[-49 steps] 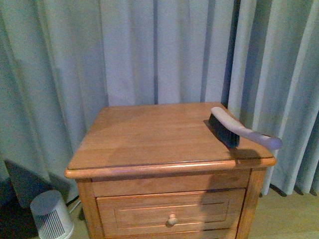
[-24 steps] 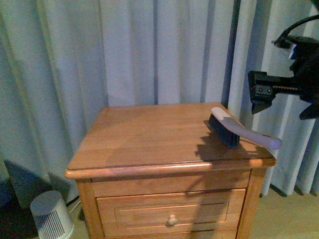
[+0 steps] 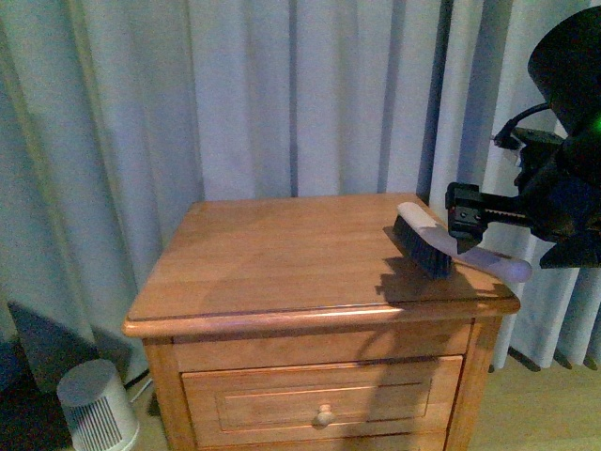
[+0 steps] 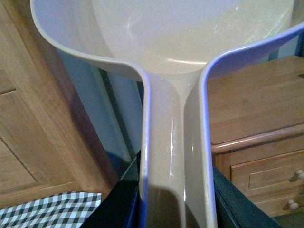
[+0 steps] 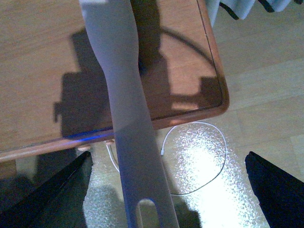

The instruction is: Clean up trash

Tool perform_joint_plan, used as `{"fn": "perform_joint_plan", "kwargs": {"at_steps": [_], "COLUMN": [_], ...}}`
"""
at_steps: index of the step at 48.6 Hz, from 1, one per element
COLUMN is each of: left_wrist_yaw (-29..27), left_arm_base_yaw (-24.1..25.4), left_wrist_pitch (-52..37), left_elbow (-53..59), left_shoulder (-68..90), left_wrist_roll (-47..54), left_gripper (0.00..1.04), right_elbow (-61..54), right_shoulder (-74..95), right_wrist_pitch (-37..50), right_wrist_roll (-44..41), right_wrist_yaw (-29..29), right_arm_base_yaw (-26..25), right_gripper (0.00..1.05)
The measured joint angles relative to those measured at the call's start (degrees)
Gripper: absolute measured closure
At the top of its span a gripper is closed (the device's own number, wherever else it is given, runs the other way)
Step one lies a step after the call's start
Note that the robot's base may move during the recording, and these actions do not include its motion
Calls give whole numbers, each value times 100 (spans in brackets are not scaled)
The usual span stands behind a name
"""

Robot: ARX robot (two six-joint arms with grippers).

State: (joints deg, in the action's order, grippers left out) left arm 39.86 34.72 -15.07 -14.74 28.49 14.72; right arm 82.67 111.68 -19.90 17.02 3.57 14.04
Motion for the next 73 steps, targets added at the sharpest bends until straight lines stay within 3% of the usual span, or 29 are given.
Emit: {"fn": "perform_joint_plan", "kwargs": {"at_steps": [21, 39, 45, 51, 64, 73], "left_wrist_yaw": [2, 0, 0, 2, 0, 0], "left_arm_base_yaw": [0, 0, 0, 0, 0, 0], "left_wrist_pitch": [0, 0, 0, 0, 0, 0], "left_elbow": [0, 0, 0, 0, 0, 0], "left_shoulder": [0, 0, 0, 0, 0, 0], "left_wrist_roll": [2, 2, 2, 0, 2, 0], "left_gripper": [78, 78, 78, 78, 78, 78], "right_elbow": [363, 466, 450, 256, -1390, -3501], "right_shoulder": [597, 616, 616, 542, -811, -3115], "right_wrist_pitch": [83, 83, 155, 378, 2614, 4481], "right_wrist_roll": [105, 140, 131, 111, -885, -1912], "right_wrist_yaw": [-61, -87, -114, -116, 634, 1051], "right_arm_base_yaw": [125, 184, 142, 105, 157, 313], "right_gripper": [7, 59, 81, 83, 83, 83]}}
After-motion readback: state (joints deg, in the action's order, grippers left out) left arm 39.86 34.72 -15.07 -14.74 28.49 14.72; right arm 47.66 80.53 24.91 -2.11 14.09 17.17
